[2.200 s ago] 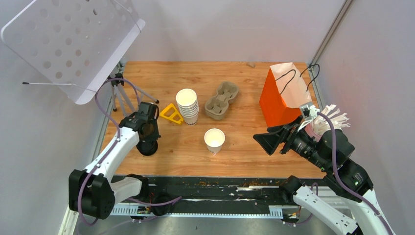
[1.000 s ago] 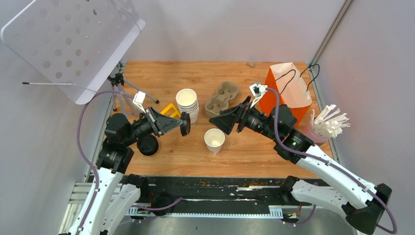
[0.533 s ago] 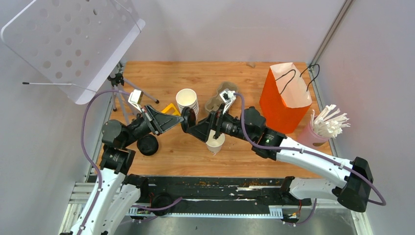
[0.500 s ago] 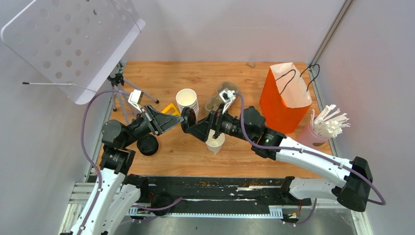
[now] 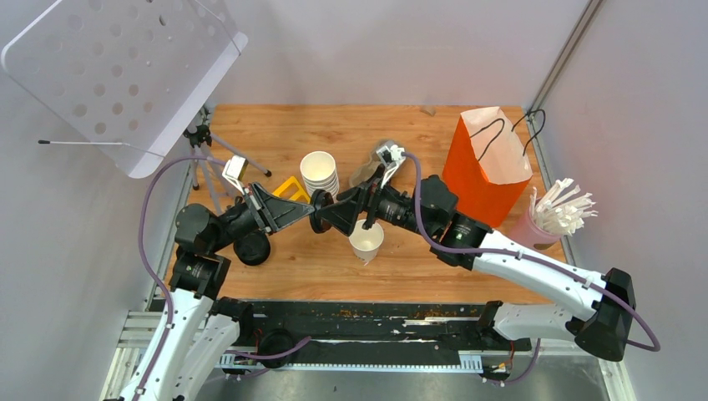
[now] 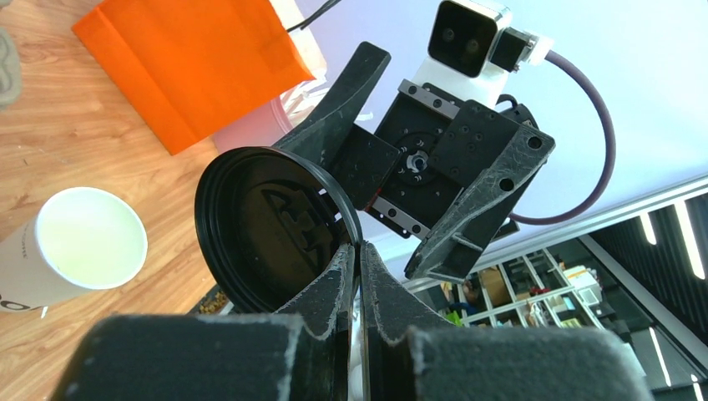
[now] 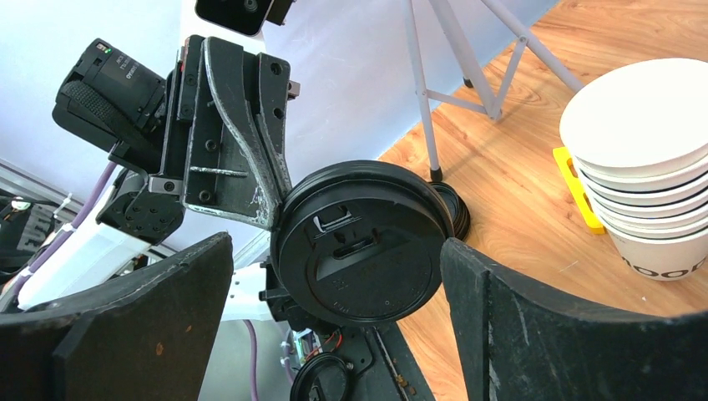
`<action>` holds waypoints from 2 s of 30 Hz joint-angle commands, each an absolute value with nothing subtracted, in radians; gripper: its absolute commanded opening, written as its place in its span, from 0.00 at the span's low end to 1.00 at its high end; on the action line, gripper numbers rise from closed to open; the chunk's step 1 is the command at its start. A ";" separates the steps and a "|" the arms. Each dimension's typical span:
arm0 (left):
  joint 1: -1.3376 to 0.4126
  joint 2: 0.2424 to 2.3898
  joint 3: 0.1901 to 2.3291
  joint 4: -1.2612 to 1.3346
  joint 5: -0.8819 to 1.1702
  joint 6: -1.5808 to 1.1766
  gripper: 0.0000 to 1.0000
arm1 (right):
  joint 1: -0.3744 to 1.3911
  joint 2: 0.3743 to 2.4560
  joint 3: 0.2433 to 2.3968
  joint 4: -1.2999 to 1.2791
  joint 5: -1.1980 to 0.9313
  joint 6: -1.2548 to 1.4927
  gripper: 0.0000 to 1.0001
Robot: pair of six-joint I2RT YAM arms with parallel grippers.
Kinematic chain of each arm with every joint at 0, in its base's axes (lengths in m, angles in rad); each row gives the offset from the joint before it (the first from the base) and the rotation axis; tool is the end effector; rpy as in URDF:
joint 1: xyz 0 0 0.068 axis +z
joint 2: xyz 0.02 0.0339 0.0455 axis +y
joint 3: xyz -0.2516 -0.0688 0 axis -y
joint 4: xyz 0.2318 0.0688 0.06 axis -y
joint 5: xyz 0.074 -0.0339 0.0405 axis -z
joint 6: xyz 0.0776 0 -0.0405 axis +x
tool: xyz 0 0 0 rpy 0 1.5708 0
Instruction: Pack the takeout coffee
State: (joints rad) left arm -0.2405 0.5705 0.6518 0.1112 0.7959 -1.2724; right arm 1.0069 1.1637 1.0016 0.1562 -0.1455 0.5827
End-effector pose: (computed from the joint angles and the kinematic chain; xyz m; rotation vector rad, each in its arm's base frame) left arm 0.1425 -0.0920 0.3525 -0.0753 1.7044 -1.7305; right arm 0.1560 0.2677 0.3655 -0.4908 1.6787 1.3267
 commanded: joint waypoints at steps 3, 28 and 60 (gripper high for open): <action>-0.238 0.561 0.689 0.119 0.814 -1.253 0.10 | 1.012 1.173 1.040 0.145 -0.143 0.559 0.98; -0.241 0.563 0.698 0.131 0.813 -1.272 0.09 | 1.012 1.218 1.021 0.171 -0.208 0.551 0.85; -0.242 0.558 0.681 0.043 0.778 -1.203 0.00 | 1.012 1.135 0.966 0.132 -0.094 0.543 0.74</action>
